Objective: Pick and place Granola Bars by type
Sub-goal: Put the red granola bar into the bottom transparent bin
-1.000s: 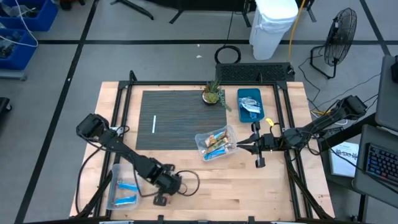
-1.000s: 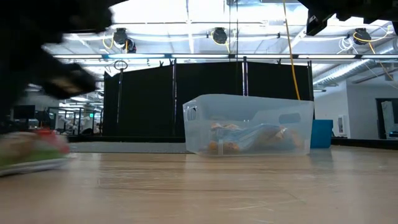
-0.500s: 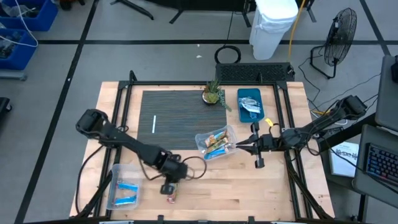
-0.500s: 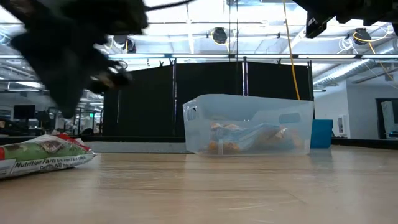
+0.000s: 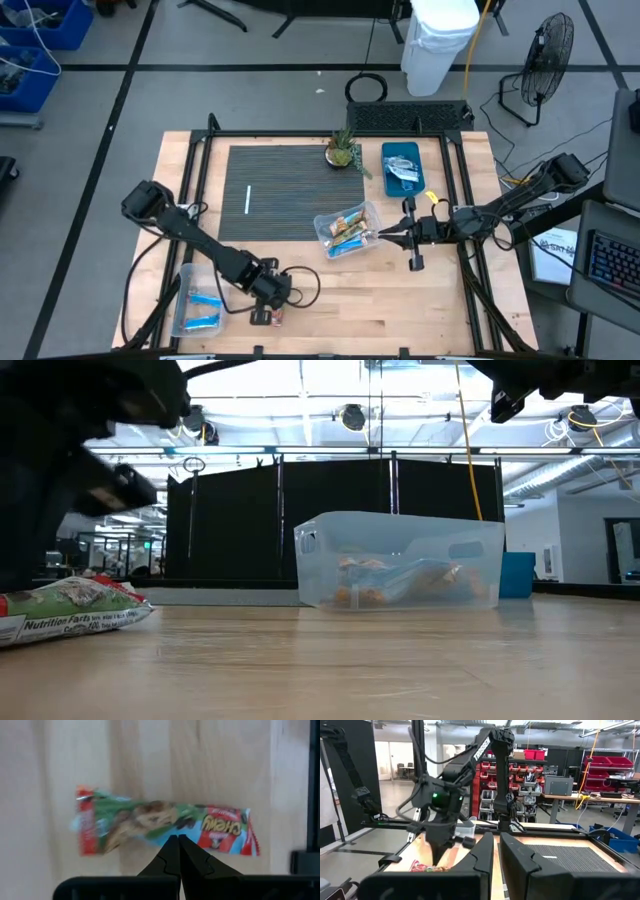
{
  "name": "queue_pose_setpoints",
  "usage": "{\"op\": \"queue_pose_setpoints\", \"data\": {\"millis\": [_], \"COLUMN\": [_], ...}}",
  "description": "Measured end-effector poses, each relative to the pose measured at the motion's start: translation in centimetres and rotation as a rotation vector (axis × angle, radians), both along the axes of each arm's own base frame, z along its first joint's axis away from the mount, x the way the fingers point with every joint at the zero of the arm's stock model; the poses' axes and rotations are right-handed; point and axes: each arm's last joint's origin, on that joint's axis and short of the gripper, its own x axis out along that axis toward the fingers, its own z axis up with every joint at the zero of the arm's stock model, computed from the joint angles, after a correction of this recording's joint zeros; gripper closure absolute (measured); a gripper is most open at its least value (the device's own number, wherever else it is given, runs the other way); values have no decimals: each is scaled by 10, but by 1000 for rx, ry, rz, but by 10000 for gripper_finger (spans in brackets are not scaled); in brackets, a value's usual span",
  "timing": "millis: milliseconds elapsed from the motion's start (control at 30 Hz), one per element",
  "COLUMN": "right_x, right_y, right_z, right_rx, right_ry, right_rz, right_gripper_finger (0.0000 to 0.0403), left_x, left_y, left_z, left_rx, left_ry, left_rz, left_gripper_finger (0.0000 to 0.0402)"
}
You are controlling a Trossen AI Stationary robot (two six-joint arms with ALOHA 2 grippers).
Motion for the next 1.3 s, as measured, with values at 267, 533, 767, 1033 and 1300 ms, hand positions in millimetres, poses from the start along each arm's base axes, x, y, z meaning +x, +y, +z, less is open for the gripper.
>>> {"op": "queue_pose_setpoints", "data": {"millis": [267,533,767,1033,1300], "right_x": [0,0,1,17,26], "right_y": [0,0,5,16,20], "right_z": [0,0,-4,-23,-28], "right_rx": [-2,-4,-14,22,-9], "right_ry": [0,3,21,74,-12], "right_rz": [-1,0,148,261,258], "right_gripper_finger": [379,379,378,379,380], "left_x": [11,30,33,-12,-80], "left_y": [-2,-5,6,-14,-18], "left_z": [-9,0,10,89,103], "left_rx": [-41,-124,-98,101,228], "left_ry": [-38,-255,-302,-658,-918], "left_rz": [-10,-144,-169,-263,-225], "left_gripper_finger": [401,400,400,400,400]}}
